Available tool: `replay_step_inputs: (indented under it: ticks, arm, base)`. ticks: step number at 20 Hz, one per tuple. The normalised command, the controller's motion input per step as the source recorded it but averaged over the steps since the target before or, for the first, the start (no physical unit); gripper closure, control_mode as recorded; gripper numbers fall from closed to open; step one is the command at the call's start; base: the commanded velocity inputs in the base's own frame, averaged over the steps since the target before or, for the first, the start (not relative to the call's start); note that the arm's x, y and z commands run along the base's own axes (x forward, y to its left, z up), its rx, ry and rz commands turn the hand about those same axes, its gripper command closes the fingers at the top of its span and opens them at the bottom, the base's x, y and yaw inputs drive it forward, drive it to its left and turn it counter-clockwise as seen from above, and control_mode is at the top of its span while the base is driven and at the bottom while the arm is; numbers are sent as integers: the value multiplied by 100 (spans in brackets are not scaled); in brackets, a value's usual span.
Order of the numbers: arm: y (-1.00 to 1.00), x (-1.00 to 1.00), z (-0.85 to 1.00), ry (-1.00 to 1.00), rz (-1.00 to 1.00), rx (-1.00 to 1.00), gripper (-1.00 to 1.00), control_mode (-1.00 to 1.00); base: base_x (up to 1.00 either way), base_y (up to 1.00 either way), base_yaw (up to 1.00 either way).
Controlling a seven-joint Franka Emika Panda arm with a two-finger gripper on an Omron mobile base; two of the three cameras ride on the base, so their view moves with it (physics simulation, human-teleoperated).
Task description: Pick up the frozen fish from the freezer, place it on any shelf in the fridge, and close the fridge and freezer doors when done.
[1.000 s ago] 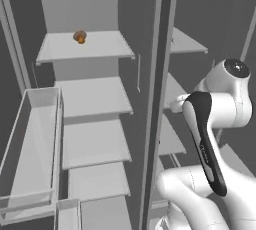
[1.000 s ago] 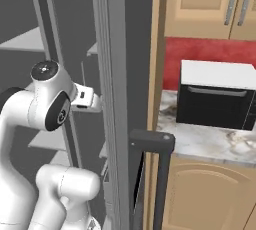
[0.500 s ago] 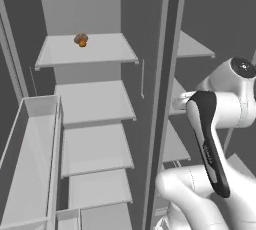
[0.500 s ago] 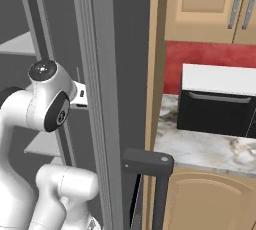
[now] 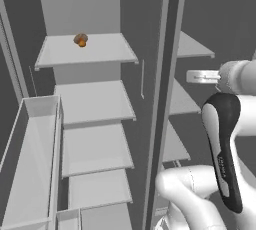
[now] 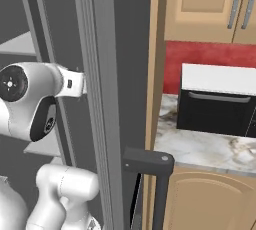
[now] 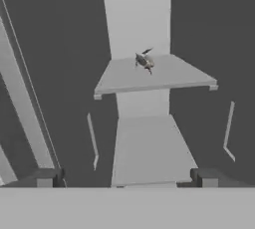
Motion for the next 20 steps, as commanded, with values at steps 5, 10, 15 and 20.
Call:
replay_step_inputs:
  ticks: [5, 10, 15, 20]
  arm:
    - [-5, 74, 95, -18, -10, 3, -100, -100]
    - [-15, 100, 59, 12, 0, 0, -100, -100]
    - [-1, 40, 8, 9, 0, -10, -100, -100]
    - [-39, 45, -10, 6, 0, -2, -100, -100]
  base:
    - [0, 0, 0]
    - [0, 0, 0]
    - [0, 0, 0]
    - [0, 0, 0]
